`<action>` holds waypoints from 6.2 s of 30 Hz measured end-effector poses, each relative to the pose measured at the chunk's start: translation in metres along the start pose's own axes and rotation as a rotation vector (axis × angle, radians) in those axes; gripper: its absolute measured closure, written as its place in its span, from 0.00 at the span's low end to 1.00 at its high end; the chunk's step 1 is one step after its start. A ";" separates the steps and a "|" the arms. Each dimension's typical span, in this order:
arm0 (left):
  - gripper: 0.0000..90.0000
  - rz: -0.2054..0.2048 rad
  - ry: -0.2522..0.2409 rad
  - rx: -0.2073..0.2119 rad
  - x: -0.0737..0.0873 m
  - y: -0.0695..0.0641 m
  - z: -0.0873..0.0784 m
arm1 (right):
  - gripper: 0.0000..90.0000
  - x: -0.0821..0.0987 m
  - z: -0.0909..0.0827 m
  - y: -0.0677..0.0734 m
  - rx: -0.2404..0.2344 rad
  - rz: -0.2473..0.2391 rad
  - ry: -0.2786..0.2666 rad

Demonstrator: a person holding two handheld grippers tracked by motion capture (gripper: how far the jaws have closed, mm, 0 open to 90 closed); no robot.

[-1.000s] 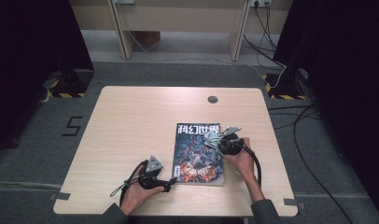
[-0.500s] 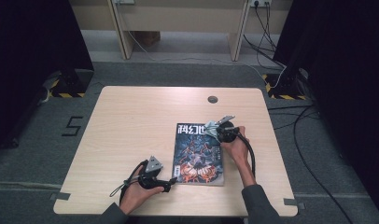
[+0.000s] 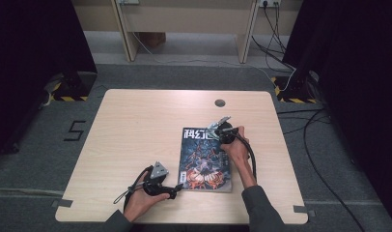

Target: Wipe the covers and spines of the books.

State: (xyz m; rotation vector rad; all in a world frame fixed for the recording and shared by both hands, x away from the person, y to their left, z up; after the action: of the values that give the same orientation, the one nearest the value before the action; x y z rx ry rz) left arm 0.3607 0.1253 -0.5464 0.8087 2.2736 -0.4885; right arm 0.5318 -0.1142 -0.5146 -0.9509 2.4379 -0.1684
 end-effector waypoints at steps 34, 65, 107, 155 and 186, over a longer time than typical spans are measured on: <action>0.19 -0.005 -0.006 -0.004 0.001 -0.001 0.000 | 0.89 -0.054 0.009 0.065 -0.115 -0.101 -0.096; 0.19 -0.006 -0.004 -0.005 0.001 -0.001 0.000 | 0.89 -0.005 -0.004 0.037 -0.108 -0.035 -0.115; 0.19 -0.003 -0.004 0.003 0.000 0.000 0.000 | 0.89 0.055 -0.037 0.046 -0.177 -0.073 -0.134; 0.23 -0.103 0.007 -0.101 0.006 0.059 -0.039 | 0.89 0.066 -0.075 0.154 -0.354 -0.259 -0.203; 0.23 -0.029 0.023 -0.039 0.006 0.029 -0.025 | 0.89 0.127 -0.084 0.078 -0.281 -0.018 -0.150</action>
State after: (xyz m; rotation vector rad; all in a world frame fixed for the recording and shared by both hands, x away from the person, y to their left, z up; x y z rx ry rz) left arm 0.3643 0.1622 -0.5364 0.7670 2.3117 -0.4493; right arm 0.3635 -0.1458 -0.5184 -1.0625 2.3527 0.2377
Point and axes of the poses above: each handheld gripper's, and its own axes: z roughly forward along the jaws, x roughly out of its underside, y roughly to its left, the point moved 4 cm from there along z, roughly forward along the jaws, and after that the axes turned 6 degrees about y, right-handed, at the moved point
